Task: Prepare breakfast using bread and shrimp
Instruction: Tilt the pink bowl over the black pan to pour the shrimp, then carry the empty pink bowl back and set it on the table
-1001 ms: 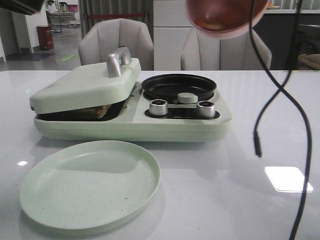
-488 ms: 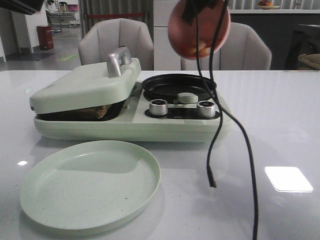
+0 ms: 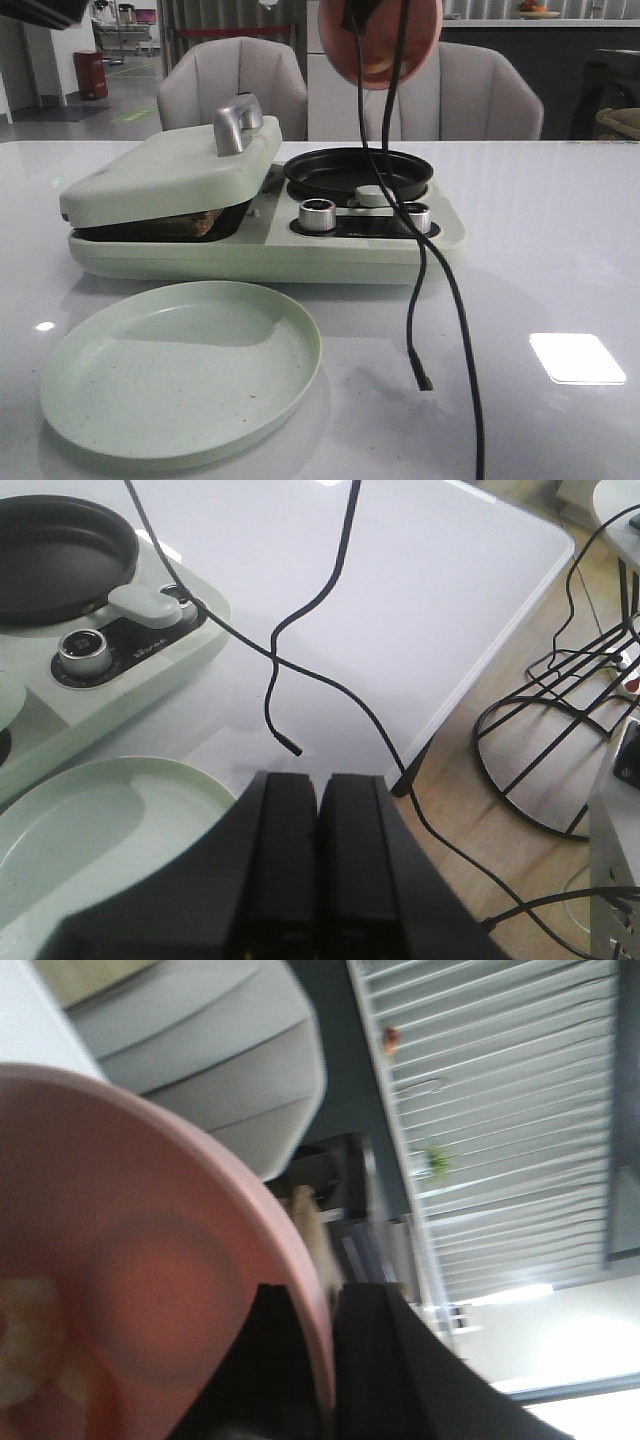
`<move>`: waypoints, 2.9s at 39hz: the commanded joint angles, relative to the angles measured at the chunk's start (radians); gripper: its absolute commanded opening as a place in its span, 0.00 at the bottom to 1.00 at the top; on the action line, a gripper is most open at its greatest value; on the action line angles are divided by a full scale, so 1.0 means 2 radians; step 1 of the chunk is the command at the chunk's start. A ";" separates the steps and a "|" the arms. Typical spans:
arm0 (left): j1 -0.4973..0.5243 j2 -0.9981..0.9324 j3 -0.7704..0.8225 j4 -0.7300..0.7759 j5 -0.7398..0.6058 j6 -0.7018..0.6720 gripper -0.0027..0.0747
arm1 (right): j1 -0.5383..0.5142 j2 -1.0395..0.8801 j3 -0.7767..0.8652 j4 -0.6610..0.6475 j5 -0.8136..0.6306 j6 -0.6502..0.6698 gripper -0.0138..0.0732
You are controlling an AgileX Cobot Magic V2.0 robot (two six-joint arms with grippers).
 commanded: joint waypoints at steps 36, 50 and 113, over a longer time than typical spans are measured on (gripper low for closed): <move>-0.004 -0.003 -0.014 -0.017 -0.029 0.001 0.16 | -0.020 -0.041 -0.067 0.127 0.121 -0.039 0.18; -0.004 -0.003 -0.014 -0.017 -0.029 0.001 0.16 | -0.103 -0.200 0.202 0.341 0.006 -0.045 0.18; -0.004 -0.003 -0.014 -0.017 -0.031 0.001 0.16 | -0.318 -0.334 0.507 0.708 -0.233 -0.121 0.65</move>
